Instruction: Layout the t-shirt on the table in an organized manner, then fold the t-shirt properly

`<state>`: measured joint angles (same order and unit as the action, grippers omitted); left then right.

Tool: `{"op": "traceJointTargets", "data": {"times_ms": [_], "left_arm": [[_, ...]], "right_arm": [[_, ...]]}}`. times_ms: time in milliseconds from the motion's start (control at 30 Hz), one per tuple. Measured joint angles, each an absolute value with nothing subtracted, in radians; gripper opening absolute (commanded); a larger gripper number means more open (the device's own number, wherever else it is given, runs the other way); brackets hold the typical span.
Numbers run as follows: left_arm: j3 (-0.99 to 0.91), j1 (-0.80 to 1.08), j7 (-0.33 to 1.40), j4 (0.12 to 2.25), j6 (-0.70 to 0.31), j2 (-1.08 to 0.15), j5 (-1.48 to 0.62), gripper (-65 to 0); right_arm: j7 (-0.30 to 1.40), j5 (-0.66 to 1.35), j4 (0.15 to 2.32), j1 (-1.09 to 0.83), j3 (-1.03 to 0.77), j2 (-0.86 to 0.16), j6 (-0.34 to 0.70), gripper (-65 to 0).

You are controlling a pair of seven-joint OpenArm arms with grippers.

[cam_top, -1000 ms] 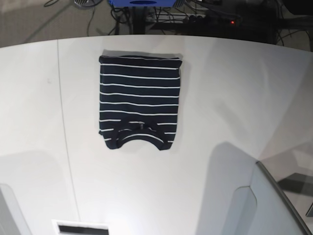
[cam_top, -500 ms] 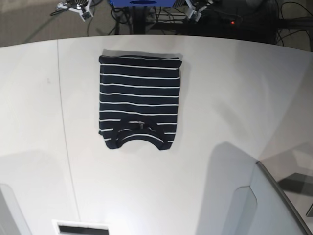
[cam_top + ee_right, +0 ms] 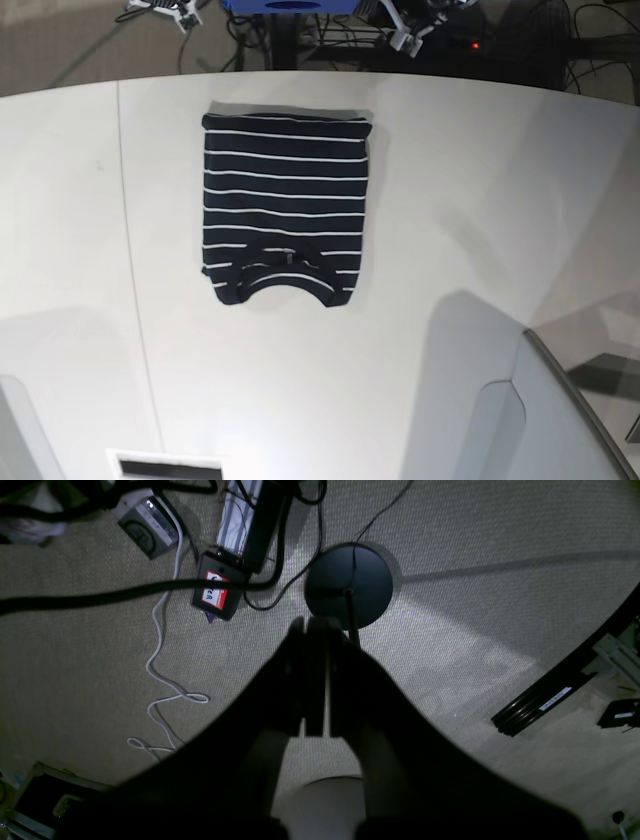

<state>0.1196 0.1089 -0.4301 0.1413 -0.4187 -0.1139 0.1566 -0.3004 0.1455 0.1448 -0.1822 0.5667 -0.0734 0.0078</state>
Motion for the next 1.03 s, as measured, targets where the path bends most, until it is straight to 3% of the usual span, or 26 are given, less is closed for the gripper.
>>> {"op": "traceJointTargets", "data": {"times_ms": [1033], "left_arm": [[0.12,0.126,-0.428,0.109,-0.419,-0.093,0.156,-65.0]], "right_arm": [[-0.311,0.146,0.194,-0.166,0.568,-0.109,0.011,-64.2]]}}
